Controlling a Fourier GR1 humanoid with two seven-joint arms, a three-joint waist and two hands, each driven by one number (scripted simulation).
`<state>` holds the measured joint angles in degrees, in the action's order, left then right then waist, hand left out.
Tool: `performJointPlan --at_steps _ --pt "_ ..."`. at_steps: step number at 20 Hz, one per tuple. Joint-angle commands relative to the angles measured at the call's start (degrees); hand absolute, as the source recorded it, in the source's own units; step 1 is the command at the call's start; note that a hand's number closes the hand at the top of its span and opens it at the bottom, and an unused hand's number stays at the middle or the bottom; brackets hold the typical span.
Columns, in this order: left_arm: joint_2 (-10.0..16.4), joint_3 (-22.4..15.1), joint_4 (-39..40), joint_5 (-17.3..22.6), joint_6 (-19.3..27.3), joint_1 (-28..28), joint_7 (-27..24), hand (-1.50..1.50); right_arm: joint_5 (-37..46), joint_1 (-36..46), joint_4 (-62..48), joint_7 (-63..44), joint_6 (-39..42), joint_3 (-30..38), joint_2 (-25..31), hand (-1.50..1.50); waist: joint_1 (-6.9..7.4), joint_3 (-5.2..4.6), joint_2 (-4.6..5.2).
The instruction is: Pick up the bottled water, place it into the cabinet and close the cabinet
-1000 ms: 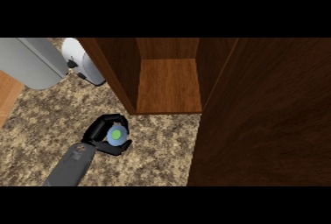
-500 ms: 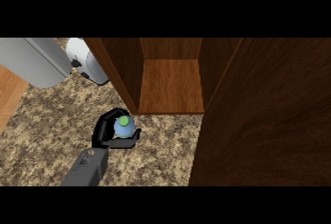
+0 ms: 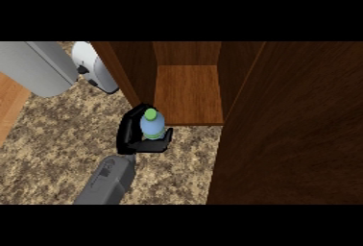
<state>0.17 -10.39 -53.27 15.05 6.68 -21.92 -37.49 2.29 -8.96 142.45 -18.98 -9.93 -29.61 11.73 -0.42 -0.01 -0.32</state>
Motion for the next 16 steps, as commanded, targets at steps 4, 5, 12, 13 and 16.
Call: performJointPlan --at_steps 4,5,12,13,16 --pt "-0.16 -11.25 -10.65 6.35 13.97 -2.90 10.02 1.50 2.79 -2.09 0.98 1.53 -0.79 -0.82 -0.27 -1.50 -0.23 0.01 0.18" --pt "-0.16 -10.83 -14.09 5.57 13.09 -0.51 10.88 1.50 4.86 -4.07 6.59 -0.72 -1.41 -2.89 0.77 -1.50 -0.15 0.00 0.04" --pt "-0.17 -12.60 -4.91 6.75 21.05 -11.33 12.31 1.50 -1.58 -4.50 9.99 -2.09 1.24 3.13 3.88 -1.50 -0.88 0.00 0.32" --pt "0.29 -8.28 -6.82 3.50 17.83 -11.70 16.87 1.50 -1.83 -6.73 6.34 3.95 2.27 4.19 4.03 -1.50 -0.28 0.05 0.22" --pt "-0.16 -12.24 -5.33 5.55 24.51 -16.94 21.47 1.50 -0.51 -9.71 4.80 6.96 1.90 0.96 3.09 -1.50 -0.78 0.06 0.15"
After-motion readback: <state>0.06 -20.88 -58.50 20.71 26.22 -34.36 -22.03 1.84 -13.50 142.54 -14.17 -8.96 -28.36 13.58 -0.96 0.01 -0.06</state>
